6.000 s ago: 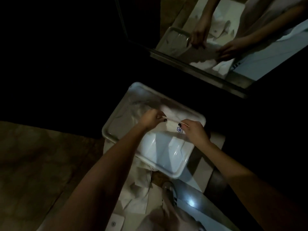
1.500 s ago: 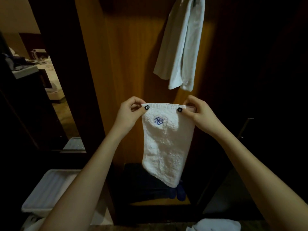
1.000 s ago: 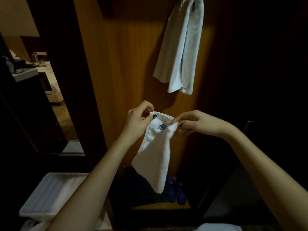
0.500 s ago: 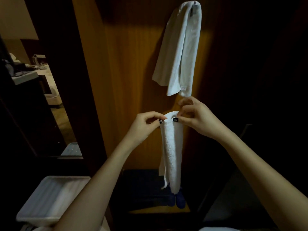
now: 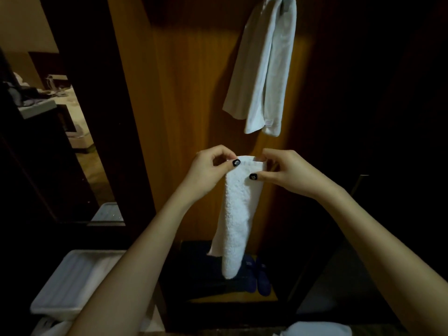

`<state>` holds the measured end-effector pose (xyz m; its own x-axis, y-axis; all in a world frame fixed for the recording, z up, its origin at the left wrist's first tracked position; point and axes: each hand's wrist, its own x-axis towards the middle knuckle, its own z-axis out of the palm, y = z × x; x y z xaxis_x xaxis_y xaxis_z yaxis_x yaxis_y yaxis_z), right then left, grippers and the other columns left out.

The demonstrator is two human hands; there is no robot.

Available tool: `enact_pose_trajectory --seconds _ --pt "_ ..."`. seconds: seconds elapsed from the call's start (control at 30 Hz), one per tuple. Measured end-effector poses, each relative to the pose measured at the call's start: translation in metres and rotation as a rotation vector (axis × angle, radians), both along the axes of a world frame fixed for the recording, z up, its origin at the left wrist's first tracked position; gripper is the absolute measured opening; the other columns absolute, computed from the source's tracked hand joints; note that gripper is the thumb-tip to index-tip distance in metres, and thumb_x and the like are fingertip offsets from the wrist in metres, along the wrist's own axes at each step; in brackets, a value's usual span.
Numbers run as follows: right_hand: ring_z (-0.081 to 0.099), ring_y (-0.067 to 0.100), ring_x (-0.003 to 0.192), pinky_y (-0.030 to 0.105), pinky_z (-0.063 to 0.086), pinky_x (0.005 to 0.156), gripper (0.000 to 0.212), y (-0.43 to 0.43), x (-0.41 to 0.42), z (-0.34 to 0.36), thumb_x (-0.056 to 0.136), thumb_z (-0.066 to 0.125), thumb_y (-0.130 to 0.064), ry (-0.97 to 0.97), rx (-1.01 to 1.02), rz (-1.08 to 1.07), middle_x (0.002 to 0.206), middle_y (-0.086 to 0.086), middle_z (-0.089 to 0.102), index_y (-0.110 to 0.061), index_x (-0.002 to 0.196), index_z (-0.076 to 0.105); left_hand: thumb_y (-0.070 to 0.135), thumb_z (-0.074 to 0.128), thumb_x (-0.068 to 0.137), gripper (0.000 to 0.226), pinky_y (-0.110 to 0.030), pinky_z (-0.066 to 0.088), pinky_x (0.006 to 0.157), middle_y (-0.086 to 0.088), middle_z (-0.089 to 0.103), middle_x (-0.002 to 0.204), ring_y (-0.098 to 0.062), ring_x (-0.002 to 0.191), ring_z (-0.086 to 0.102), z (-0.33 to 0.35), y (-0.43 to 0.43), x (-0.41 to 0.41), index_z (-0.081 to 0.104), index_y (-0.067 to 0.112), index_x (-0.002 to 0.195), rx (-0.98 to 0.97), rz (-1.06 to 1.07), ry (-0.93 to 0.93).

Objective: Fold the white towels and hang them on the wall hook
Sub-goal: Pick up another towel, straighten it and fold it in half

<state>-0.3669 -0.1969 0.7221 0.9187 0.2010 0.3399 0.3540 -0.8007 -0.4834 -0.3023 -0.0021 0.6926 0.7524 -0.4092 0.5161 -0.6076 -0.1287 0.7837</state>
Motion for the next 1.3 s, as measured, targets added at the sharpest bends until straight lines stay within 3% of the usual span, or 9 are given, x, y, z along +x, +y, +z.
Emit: enact_pose_trajectory --seconds 0.17,0.33,0.5,0.57,0.67,0.87,0.97,1.13,1.3 --pt "0.044 0.000 0.058 0.017 0.033 0.054 0.031 0.008 0.007 -0.009 0.091 0.067 -0.025 -0.078 0.128 0.000 0.064 -0.011 0.049 -0.035 0.071 0.045 0.011 0.071 0.083 0.009 -0.012 0.044 0.063 0.009 0.061 0.078 0.004 0.068 0.056 0.003 0.005 0.002 0.063 0.014 0.086 0.093 -0.039 -0.032" --pt "0.042 0.003 0.060 0.026 0.034 0.058 0.019 0.008 0.014 -0.004 0.089 0.067 -0.020 -0.061 0.190 -0.001 0.069 -0.005 0.048 -0.012 0.082 0.051 0.006 0.071 0.082 0.009 -0.027 0.048 0.070 0.005 0.062 0.079 -0.007 0.073 0.058 0.006 0.008 0.005 0.062 0.009 0.086 0.129 -0.049 -0.052" --pt "0.059 0.000 0.079 0.021 0.047 0.069 0.033 0.008 0.019 0.015 0.079 0.079 -0.026 0.073 0.181 0.035 0.091 -0.004 0.062 -0.014 0.100 0.057 -0.003 0.068 0.079 0.031 -0.024 0.048 0.071 0.004 0.058 0.085 -0.005 0.079 0.057 0.020 0.000 0.004 0.053 0.021 0.090 0.019 -0.135 -0.088" --pt "0.049 -0.004 0.060 0.015 0.036 0.056 0.023 0.010 0.022 0.020 0.081 0.078 -0.026 0.069 0.084 0.034 0.071 -0.007 0.054 -0.011 0.085 0.060 -0.006 0.067 0.079 0.039 -0.019 0.048 0.074 0.000 0.058 0.088 -0.003 0.080 0.060 0.021 -0.005 0.003 0.047 0.024 0.093 -0.086 -0.122 -0.013" --pt "0.040 0.001 0.056 0.021 0.029 0.053 0.026 0.008 0.026 0.027 0.084 0.075 -0.022 0.034 0.099 0.037 0.067 0.000 0.047 -0.002 0.079 0.059 -0.006 0.068 0.081 0.035 -0.012 0.048 0.074 0.000 0.056 0.090 0.004 0.080 0.060 0.007 -0.005 0.002 0.046 0.018 0.094 -0.239 -0.081 0.143" --pt "0.051 0.005 0.071 0.021 0.039 0.064 0.021 -0.003 0.035 0.040 0.083 0.076 -0.013 0.040 0.225 0.075 0.078 0.006 0.056 0.002 0.082 0.062 0.018 0.068 0.086 0.033 -0.026 0.036 0.063 -0.014 0.049 0.074 -0.015 0.069 0.047 -0.054 -0.005 -0.007 0.051 -0.008 0.078 -0.072 -0.066 0.187" --pt "0.058 0.004 0.075 0.017 0.044 0.070 0.011 -0.007 0.038 0.042 0.082 0.074 -0.006 0.097 0.261 0.146 0.079 0.001 0.062 -0.001 0.086 0.065 0.026 0.056 0.092 0.034 -0.018 0.033 0.061 0.003 0.052 0.064 -0.005 0.063 0.045 -0.064 -0.007 -0.008 0.054 0.002 0.067 -0.082 -0.019 0.162" --pt "0.066 0.005 0.082 0.021 0.053 0.078 0.012 -0.020 0.042 0.050 0.082 0.072 -0.002 0.174 0.352 0.215 0.081 -0.011 0.070 -0.011 0.087 0.067 0.008 0.054 0.094 0.031 -0.012 0.048 0.077 0.016 0.062 0.094 0.007 0.089 0.061 -0.061 -0.010 -0.004 0.053 0.038 0.101 -0.203 0.056 0.234" --pt "0.068 0.013 0.085 0.027 0.055 0.078 0.011 -0.031 0.039 0.055 0.080 0.072 -0.003 0.203 0.456 0.238 0.084 -0.006 0.071 -0.010 0.087 0.067 0.006 0.058 0.091 0.021 -0.015 0.044 0.070 0.013 0.063 0.074 0.000 0.075 0.057 -0.054 -0.015 -0.005 0.064 0.021 0.078 -0.117 -0.004 0.107"
